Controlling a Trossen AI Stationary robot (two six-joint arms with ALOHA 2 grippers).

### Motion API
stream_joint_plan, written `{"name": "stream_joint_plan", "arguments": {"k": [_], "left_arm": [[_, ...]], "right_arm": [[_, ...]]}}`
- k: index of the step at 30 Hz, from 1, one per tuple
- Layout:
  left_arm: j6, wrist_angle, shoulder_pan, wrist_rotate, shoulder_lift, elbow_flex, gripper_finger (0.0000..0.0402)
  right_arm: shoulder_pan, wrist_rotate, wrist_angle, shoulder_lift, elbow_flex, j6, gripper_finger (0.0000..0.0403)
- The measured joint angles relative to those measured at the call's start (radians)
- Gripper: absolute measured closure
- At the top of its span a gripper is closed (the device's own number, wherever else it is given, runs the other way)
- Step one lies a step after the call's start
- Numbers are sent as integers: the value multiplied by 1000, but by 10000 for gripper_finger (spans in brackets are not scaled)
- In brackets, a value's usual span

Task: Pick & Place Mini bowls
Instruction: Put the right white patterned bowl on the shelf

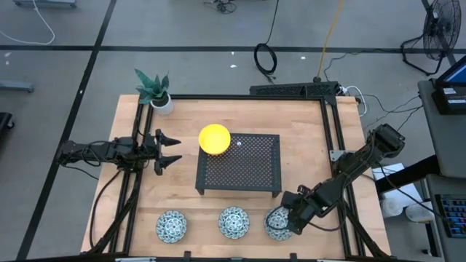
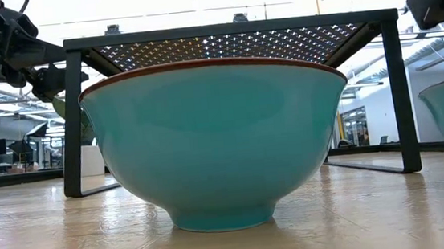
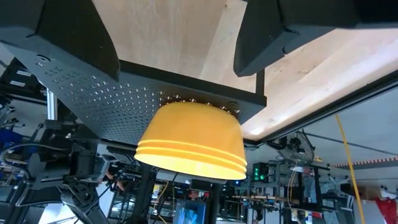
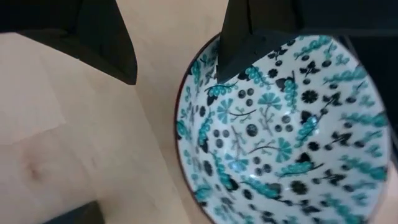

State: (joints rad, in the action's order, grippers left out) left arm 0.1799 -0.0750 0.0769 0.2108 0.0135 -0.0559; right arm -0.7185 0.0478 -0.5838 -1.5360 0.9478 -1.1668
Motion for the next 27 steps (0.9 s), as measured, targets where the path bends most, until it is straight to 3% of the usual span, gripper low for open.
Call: {"name": "stream_joint_plan", "arguments": {"k": [13,27], "left_arm": [[0,0,0,0,0,0,70],[0,-1,0,0,0,0,89]], "right_arm": [[3,-1,-223,0,0,-44,195],[43,-75,-194,37,0,25,195]]}}
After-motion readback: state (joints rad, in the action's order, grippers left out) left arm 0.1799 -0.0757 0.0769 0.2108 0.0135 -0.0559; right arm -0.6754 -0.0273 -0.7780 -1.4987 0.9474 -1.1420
